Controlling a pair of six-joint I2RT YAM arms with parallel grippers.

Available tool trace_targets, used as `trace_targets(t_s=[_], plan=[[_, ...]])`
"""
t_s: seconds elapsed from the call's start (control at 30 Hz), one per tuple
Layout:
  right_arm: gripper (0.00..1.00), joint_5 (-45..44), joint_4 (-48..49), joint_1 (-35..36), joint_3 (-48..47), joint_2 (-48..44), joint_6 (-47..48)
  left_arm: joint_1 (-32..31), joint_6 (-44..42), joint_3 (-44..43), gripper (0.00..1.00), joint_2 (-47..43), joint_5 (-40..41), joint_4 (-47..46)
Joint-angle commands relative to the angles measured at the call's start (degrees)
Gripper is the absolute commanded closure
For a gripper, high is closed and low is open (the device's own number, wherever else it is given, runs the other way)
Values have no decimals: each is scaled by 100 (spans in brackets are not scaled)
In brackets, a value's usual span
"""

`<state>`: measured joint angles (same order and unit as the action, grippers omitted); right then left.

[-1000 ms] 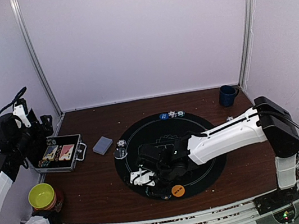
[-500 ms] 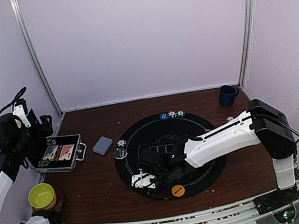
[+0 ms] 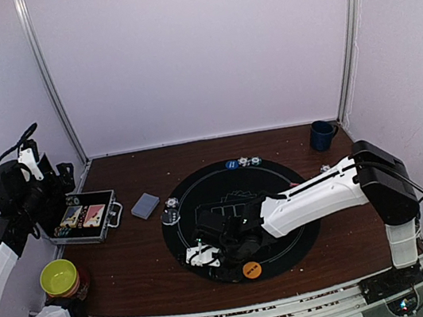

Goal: Distribute texas hold em gaming equipment
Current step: Place the poker chips pile in the big blind area.

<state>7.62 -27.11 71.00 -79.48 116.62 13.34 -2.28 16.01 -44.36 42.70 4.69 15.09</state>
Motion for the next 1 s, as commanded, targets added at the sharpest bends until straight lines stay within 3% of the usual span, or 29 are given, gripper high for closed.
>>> trace_targets(t_s=[0.0, 0.97], plan=[[68, -31, -118, 38, 20, -129, 54, 59, -30, -47, 2, -24, -38, -164], [67, -141, -261, 44, 47, -200, 142, 60, -30, -47, 2, -33, -43, -165]])
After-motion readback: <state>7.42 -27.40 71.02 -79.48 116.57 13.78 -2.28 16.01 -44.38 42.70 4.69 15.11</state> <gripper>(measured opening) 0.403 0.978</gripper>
